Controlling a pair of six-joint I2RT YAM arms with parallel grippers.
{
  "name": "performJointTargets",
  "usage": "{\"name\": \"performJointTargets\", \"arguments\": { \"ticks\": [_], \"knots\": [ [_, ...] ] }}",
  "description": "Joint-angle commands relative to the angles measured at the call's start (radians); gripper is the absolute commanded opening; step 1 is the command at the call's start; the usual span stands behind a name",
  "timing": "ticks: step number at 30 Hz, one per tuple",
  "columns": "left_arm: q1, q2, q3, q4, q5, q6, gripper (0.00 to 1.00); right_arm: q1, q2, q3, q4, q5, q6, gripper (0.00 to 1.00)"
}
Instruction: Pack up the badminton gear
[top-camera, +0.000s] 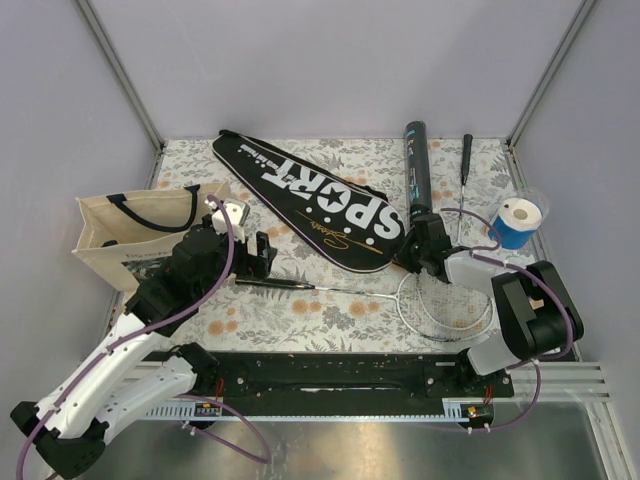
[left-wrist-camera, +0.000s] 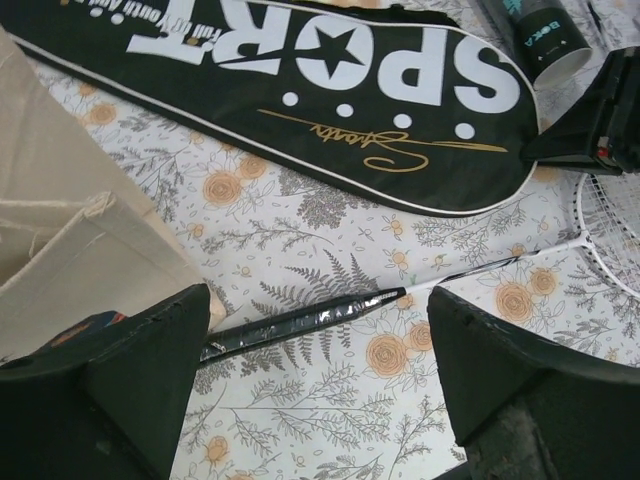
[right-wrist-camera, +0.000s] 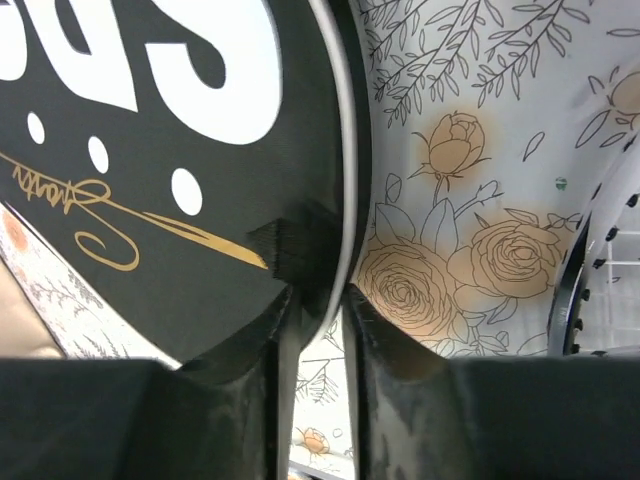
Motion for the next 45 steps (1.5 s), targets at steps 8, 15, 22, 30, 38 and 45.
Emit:
{"name": "performJointTargets", "arguments": {
  "ticks": [8,15,22,30,38,45],
  "knots": [
    [-0.003,-0.006,-0.011,0.324,0.294,0.413,0.88,0.008,-0.235,0.072,-0.033,-0.011,0.002,0.0],
    [-0.014,0.228,0.072,0.356,0.484,0.538,0.83,0.008,-0.443,0.135,-0.131,0.015,0.033,0.0],
    [-0.096,0.362,0.0,0.581,0.492,0.725,0.87,0.016,-0.539,0.15,-0.075,-0.025,0.171,0.0],
    [-0.178,0.572,-0.028,0.812,0.382,0.856,0.89,0.03,-0.577,0.155,-0.001,-0.069,0.263,0.0],
    [-0.196,0.743,0.021,0.987,0.203,0.9,0.73,0.031,-0.62,0.152,0.024,-0.112,0.285,0.0],
    [-0.185,0.61,0.107,0.966,0.193,0.809,0.1,0.028,-0.704,0.21,0.048,-0.115,-0.029,0.38]
  ]
}}
